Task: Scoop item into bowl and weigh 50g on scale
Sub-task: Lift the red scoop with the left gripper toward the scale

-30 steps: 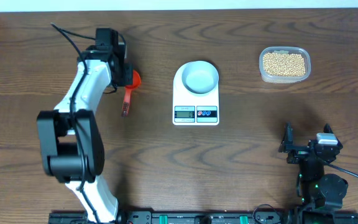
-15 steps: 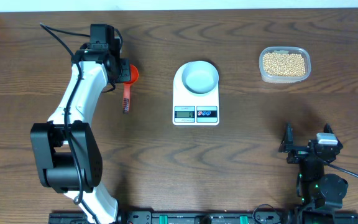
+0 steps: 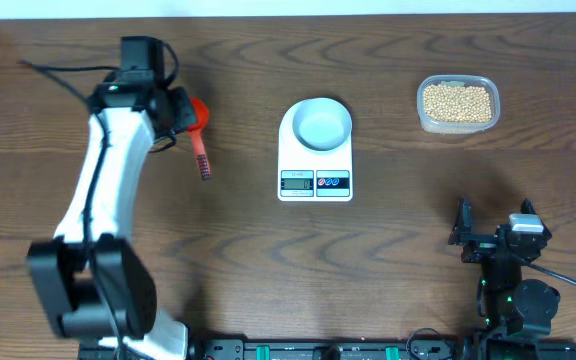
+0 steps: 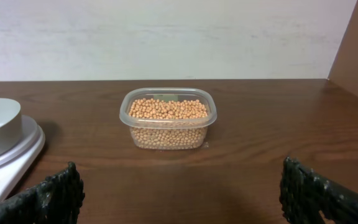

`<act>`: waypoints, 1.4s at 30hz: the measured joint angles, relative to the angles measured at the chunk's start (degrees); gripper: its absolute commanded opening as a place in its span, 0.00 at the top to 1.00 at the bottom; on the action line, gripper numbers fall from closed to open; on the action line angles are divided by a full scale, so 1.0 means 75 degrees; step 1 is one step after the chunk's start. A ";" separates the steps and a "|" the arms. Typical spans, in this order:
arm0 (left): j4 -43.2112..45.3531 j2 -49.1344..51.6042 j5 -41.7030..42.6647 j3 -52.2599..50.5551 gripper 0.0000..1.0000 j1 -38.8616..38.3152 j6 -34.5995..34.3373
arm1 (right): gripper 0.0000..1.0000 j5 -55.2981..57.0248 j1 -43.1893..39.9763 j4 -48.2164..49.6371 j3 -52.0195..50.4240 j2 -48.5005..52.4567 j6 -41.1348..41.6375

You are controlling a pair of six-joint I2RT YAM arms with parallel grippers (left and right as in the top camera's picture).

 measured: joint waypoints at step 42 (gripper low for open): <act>-0.0452 -0.1026 0.4395 0.0000 0.93 0.0251 -0.4902 | 0.01 -0.0003 0.0000 0.0003 0.0000 0.0000 0.0000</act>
